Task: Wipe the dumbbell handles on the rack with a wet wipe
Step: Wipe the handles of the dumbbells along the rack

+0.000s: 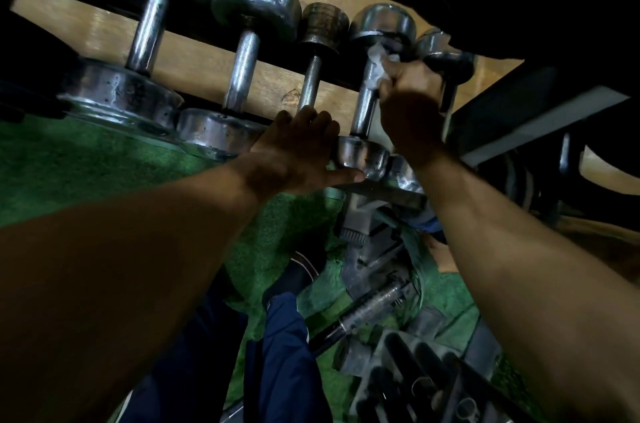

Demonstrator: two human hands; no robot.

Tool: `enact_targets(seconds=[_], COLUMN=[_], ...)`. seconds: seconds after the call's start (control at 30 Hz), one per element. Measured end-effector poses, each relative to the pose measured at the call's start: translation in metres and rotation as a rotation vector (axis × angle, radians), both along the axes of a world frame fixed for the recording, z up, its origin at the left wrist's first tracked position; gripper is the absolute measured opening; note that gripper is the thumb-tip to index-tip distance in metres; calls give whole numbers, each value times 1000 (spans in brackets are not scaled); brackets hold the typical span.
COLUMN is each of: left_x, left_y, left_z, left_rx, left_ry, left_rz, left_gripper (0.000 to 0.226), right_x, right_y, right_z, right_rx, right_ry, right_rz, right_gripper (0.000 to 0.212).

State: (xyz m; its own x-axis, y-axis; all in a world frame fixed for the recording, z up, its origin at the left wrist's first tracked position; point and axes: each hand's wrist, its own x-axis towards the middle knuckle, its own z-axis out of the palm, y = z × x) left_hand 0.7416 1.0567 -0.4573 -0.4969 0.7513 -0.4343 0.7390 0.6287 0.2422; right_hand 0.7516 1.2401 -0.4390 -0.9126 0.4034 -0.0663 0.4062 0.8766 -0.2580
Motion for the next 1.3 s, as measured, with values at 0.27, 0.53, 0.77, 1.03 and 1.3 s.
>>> enact_targets(seconds=[0.27,0.53,0.77,1.03,1.3], left_x=[0,1,-1,0,1], left_y=[-2,0,-1,0,-2], left_z=[1,1,0,0,-1], left_rx=[5,7,-9,2,20], left_ry=[-9,-12,-22,-15,-7], left_rz=[8,15,11,10,6], left_gripper=[108,102,110,105,106], right_x=[-27,14,9,-36,-19], right_y=[4,6,20,21,30], right_z=[2,3,9,-18,-14], right_rx=[-249,-115,-618,-1021,-1086], right_ry=[-42,-365,-446,-80,-468], right_rz=[-336,-46,-201,-651,-501], right_gripper=[25,30,8,25,29])
